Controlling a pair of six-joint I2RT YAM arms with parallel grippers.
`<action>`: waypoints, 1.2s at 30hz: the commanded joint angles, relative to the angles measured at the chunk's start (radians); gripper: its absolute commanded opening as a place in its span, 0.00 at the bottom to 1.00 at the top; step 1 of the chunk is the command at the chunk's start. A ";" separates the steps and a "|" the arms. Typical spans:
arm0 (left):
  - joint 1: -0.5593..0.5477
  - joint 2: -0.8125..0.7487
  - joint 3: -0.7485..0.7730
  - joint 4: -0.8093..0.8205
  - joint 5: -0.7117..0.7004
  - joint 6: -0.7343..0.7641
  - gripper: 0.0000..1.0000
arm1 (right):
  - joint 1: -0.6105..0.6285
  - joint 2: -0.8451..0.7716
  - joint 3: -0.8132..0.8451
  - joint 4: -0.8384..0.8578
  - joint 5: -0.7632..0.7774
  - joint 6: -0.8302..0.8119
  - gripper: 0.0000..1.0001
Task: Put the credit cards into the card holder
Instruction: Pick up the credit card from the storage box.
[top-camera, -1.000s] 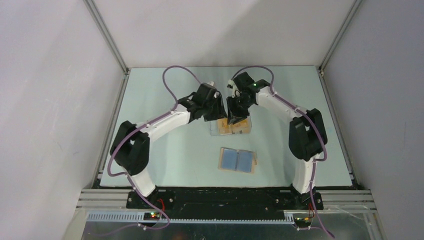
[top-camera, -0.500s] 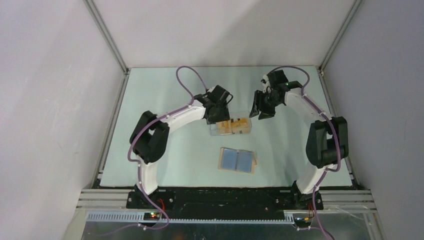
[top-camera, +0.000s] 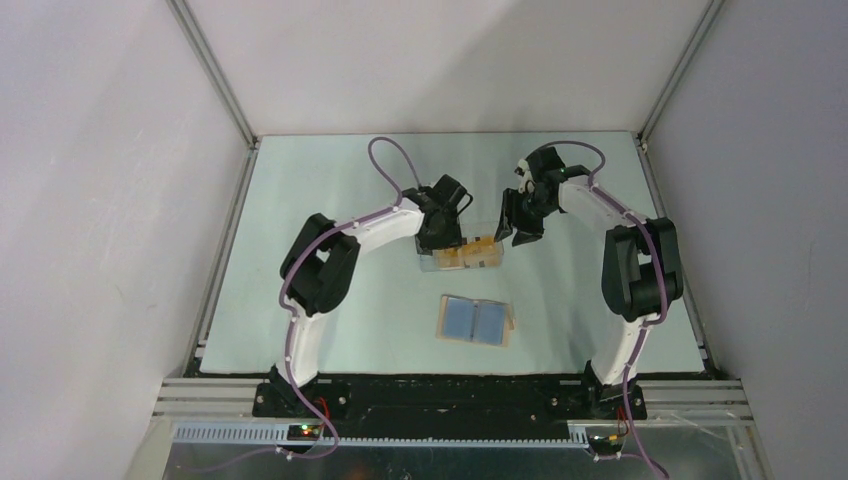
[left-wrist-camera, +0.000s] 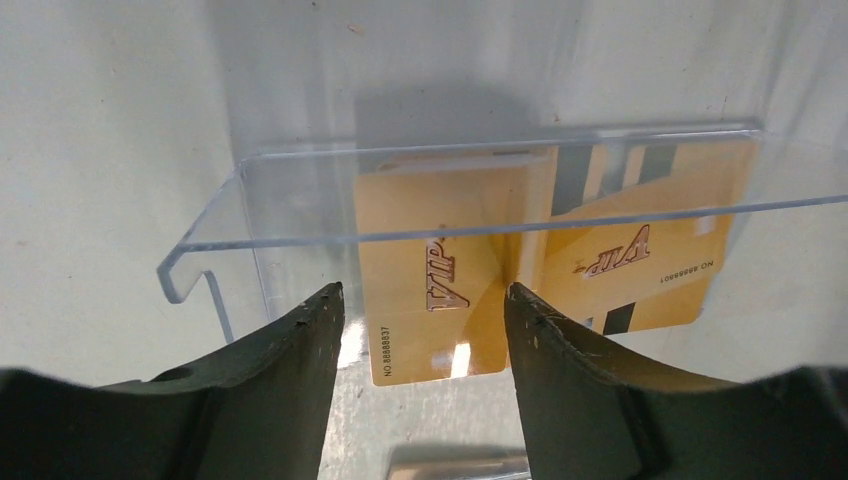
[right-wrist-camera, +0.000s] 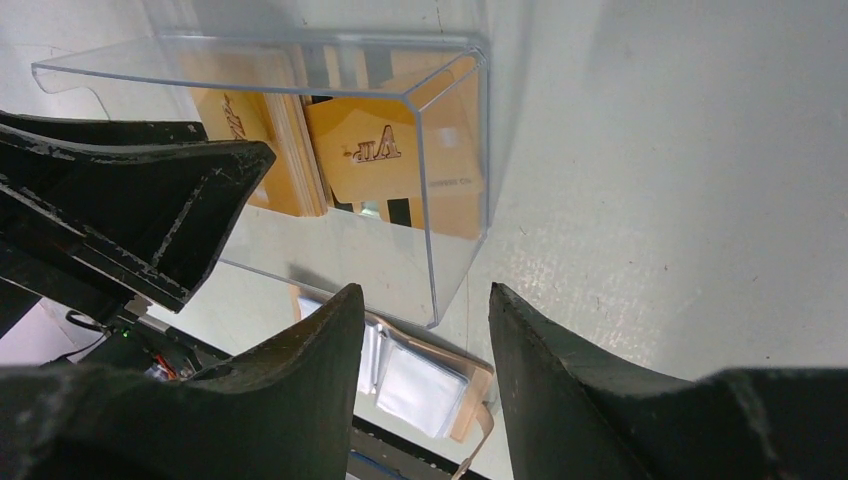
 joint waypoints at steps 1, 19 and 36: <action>-0.003 0.011 0.046 -0.018 -0.006 0.027 0.66 | 0.003 0.002 0.015 0.028 -0.017 -0.017 0.53; -0.015 0.042 0.083 -0.029 0.008 0.038 0.73 | 0.005 0.006 0.018 0.020 -0.027 -0.023 0.54; -0.020 0.047 0.091 -0.041 0.024 0.035 0.54 | 0.004 0.004 0.015 0.014 -0.030 -0.026 0.54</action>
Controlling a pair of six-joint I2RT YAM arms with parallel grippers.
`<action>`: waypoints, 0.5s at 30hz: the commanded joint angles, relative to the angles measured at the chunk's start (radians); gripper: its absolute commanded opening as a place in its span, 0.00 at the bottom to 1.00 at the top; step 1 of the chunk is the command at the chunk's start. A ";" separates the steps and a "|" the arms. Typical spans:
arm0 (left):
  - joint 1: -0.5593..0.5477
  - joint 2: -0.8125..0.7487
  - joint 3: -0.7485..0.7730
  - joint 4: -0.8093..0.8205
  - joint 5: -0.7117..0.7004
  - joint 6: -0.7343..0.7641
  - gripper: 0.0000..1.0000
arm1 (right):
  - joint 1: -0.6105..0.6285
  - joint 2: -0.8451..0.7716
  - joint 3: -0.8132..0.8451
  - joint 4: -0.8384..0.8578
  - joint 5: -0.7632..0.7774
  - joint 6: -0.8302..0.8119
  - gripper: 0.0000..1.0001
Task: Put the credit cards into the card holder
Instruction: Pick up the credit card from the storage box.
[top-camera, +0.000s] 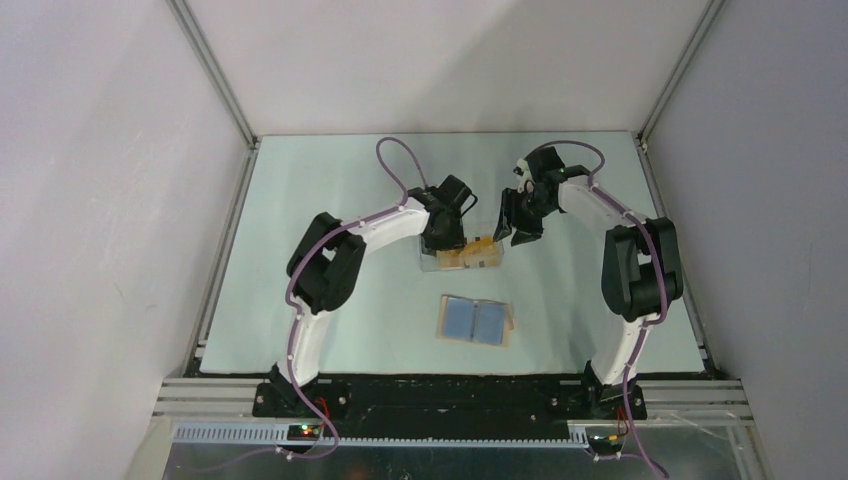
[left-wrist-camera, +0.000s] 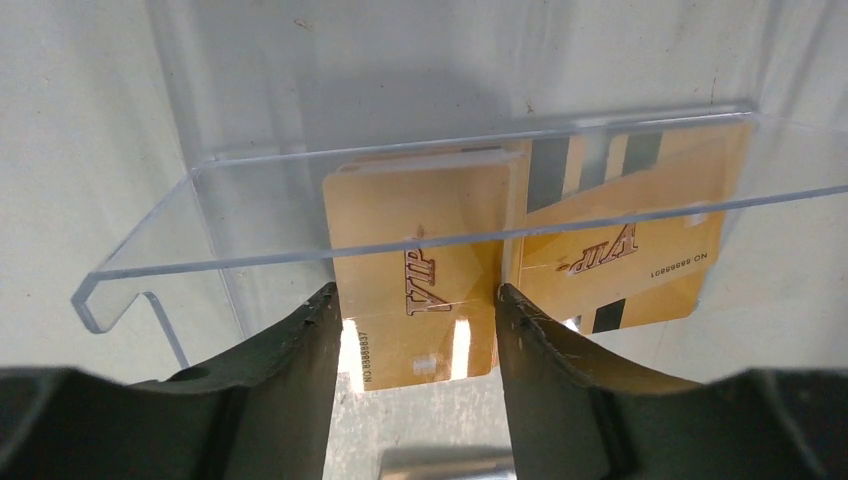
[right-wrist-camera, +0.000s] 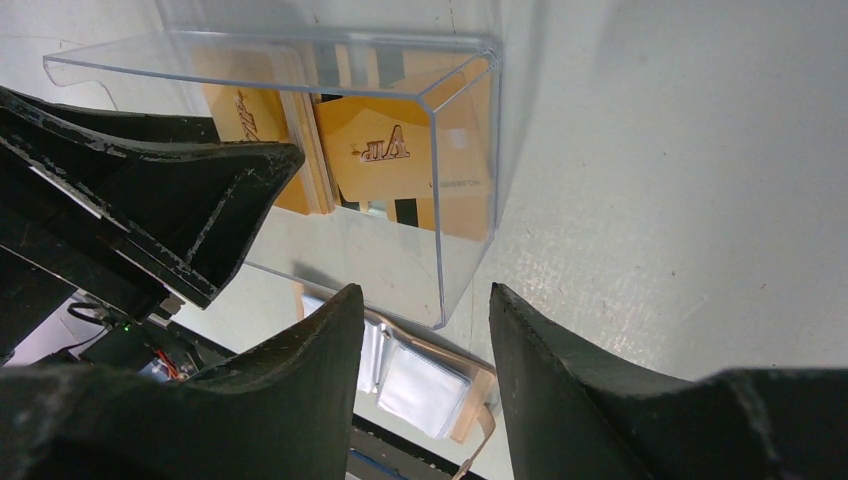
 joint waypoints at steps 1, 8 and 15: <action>-0.006 -0.001 0.034 -0.016 -0.005 0.009 0.52 | 0.004 0.003 0.015 0.006 -0.014 -0.018 0.54; -0.007 -0.056 0.028 -0.024 -0.024 0.027 0.50 | 0.006 -0.004 0.015 0.006 -0.018 -0.013 0.54; -0.006 -0.100 0.015 -0.026 -0.034 0.037 0.50 | 0.006 -0.013 0.015 0.002 -0.019 -0.011 0.54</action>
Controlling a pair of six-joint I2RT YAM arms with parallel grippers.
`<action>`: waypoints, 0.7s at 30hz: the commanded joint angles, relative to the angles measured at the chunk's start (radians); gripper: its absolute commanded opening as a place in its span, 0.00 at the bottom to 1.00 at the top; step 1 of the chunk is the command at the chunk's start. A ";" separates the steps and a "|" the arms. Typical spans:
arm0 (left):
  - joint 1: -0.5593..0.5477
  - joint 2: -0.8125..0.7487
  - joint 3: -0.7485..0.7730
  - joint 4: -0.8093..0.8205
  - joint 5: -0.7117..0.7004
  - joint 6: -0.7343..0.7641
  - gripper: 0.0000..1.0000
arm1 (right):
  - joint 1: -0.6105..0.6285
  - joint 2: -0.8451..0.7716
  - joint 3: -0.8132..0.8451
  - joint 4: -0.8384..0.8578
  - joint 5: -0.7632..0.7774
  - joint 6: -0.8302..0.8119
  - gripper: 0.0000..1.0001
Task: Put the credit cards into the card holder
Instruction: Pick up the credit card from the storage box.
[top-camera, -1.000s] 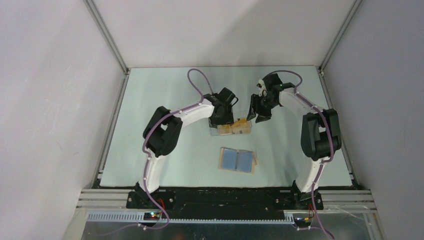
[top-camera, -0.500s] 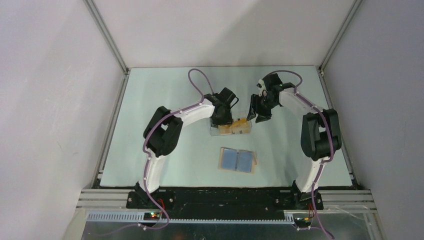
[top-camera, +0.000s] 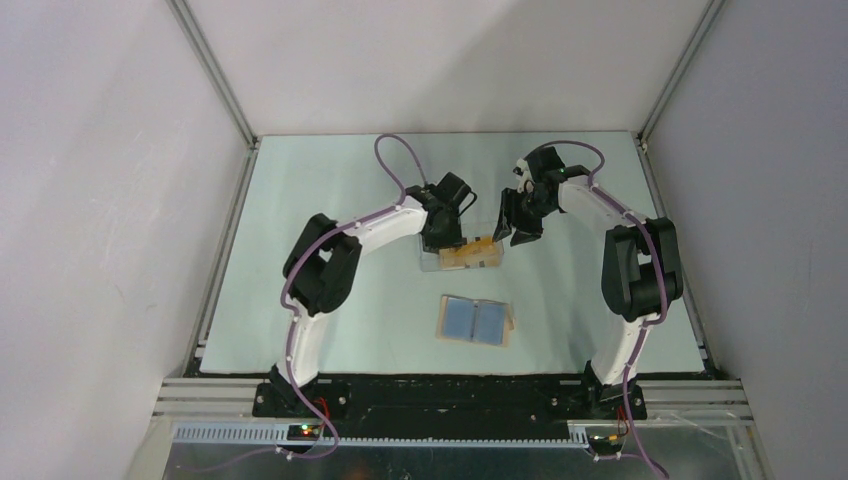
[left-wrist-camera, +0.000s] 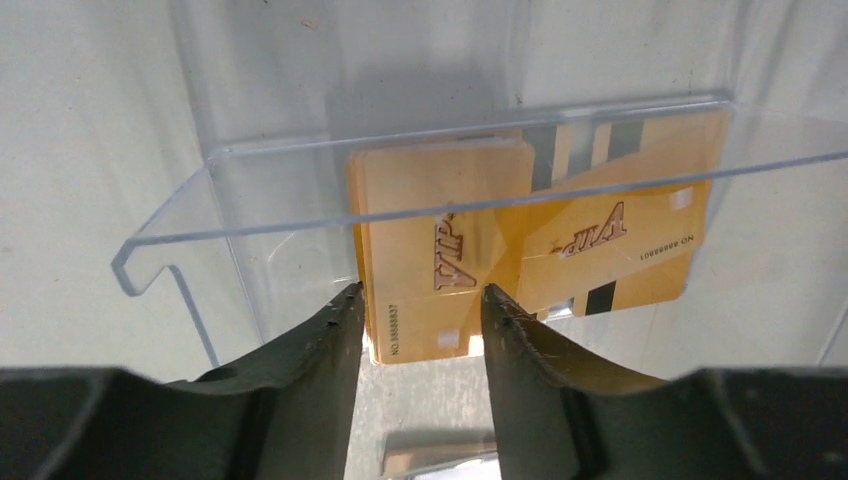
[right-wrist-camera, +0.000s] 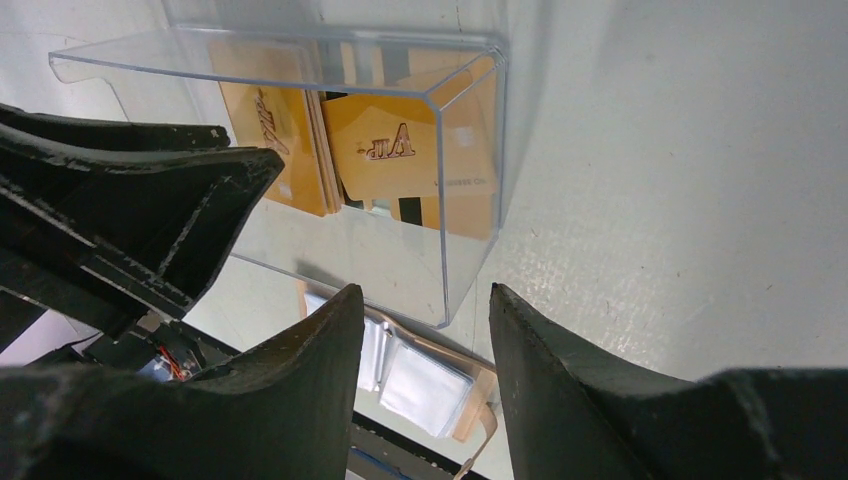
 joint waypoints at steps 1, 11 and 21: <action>-0.006 -0.079 0.012 -0.016 -0.028 0.024 0.50 | 0.006 -0.014 0.015 0.002 -0.011 -0.008 0.54; -0.006 -0.074 0.008 -0.018 -0.027 0.039 0.53 | 0.008 -0.024 0.017 0.002 -0.015 -0.004 0.54; -0.008 -0.076 0.024 -0.017 -0.019 0.044 0.58 | 0.019 -0.073 0.069 -0.028 -0.011 0.002 0.55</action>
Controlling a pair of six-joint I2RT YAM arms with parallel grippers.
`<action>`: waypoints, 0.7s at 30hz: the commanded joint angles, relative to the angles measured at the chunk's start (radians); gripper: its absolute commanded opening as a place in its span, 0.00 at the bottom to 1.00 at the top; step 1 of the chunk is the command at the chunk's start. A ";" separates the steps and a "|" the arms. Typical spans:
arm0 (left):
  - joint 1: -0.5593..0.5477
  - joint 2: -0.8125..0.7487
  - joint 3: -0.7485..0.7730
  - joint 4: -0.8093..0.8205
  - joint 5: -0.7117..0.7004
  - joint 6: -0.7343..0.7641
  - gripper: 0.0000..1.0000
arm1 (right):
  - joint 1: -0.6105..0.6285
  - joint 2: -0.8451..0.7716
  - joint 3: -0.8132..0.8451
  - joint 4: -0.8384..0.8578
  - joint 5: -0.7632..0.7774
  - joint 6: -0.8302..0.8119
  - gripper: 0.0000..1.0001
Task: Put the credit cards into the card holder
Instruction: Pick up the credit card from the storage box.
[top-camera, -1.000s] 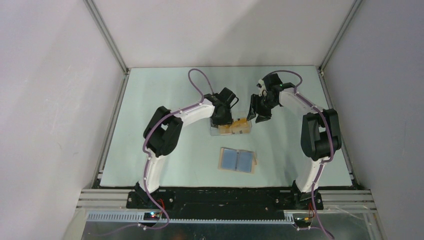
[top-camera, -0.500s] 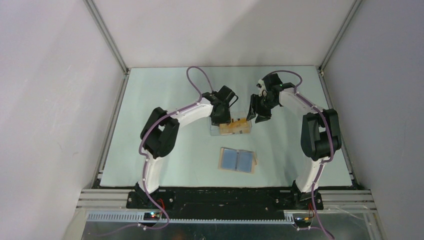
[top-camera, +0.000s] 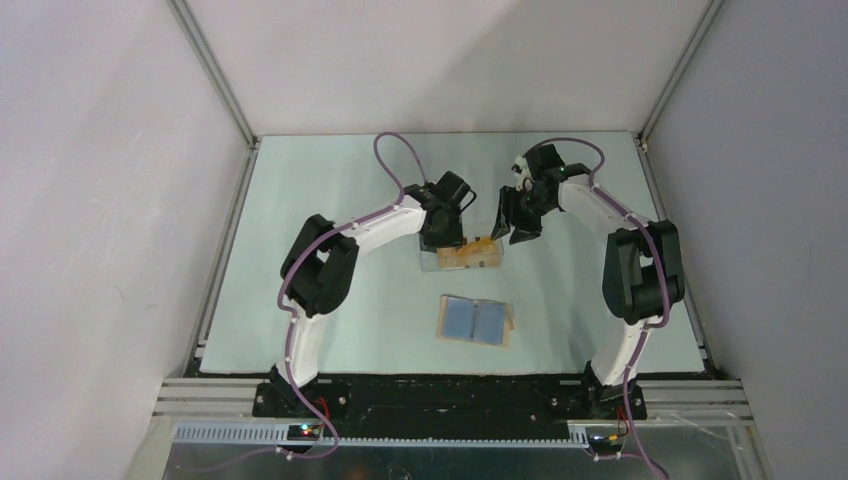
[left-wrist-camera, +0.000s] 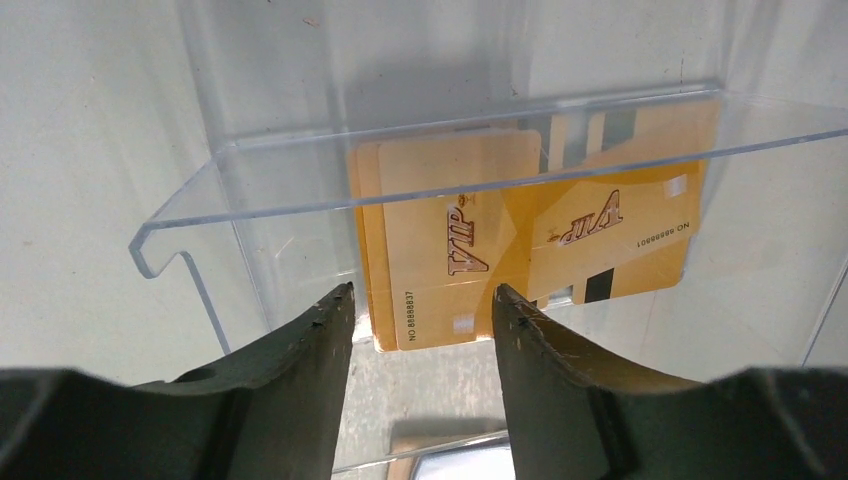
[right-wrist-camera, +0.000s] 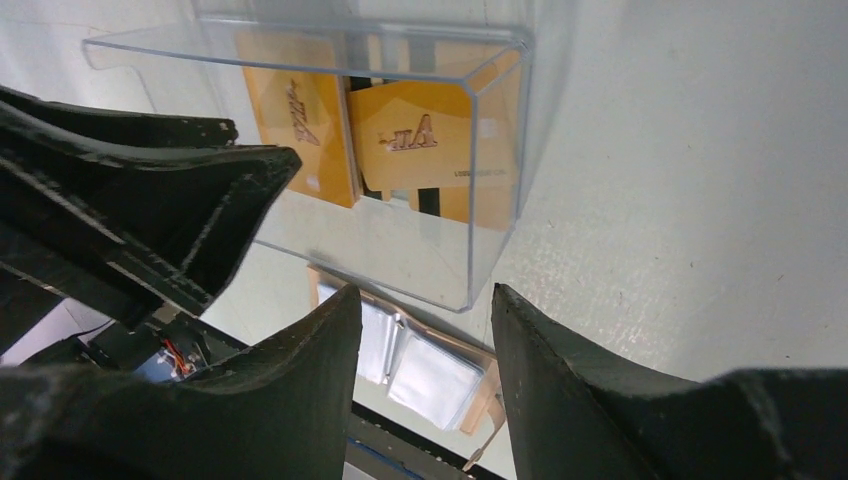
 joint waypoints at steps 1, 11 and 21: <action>-0.008 -0.053 0.029 -0.003 -0.028 0.024 0.60 | 0.005 -0.053 0.069 -0.019 -0.008 -0.001 0.55; -0.040 -0.022 0.081 -0.021 -0.077 0.008 0.64 | 0.005 -0.038 0.050 -0.010 -0.010 0.000 0.55; -0.065 0.016 0.122 -0.057 -0.149 -0.018 0.63 | 0.000 -0.012 0.034 0.000 0.006 -0.002 0.46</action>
